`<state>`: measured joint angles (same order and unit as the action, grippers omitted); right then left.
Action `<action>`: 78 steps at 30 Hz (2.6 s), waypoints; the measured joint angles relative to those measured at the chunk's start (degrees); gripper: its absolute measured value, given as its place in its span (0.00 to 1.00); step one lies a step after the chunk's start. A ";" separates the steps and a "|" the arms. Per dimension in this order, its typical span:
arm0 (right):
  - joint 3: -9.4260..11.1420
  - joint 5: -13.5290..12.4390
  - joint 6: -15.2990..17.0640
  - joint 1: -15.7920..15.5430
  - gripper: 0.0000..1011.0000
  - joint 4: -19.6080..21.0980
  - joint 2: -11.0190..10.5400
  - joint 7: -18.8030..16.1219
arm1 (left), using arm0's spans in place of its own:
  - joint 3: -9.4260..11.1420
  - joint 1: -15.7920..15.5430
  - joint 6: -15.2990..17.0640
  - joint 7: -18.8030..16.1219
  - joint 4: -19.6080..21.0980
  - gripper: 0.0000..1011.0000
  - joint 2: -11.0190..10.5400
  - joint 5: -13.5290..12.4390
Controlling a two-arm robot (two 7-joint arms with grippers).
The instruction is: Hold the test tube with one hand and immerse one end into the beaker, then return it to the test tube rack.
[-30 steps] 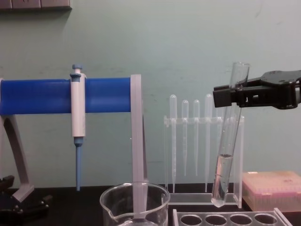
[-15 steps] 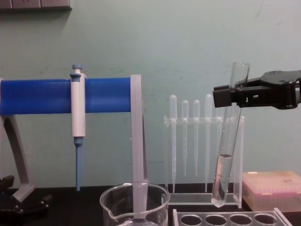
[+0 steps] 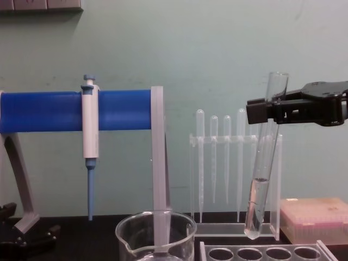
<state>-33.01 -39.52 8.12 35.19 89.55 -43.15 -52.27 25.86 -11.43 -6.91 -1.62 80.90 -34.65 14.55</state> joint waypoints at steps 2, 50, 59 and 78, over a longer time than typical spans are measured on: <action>0.00 0.00 0.00 0.00 0.22 0.00 0.00 0.00 | 0.00 0.00 0.00 0.00 0.00 0.99 0.00 0.00; -9.21 2.38 1.88 15.49 0.22 -10.83 11.47 -4.68 | 0.00 0.00 0.00 0.00 0.00 0.99 0.00 0.00; -11.93 1.44 0.83 17.36 0.22 -14.61 14.73 -6.16 | 0.00 0.00 0.00 0.00 0.00 0.99 0.00 0.00; -15.63 2.97 -2.31 16.35 0.22 -20.13 16.64 -6.05 | 0.00 0.00 0.00 0.00 0.00 0.99 0.00 0.00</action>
<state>-48.63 -36.55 5.81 51.53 69.42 -26.51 -58.33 25.86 -11.43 -6.90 -1.62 80.90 -34.65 14.55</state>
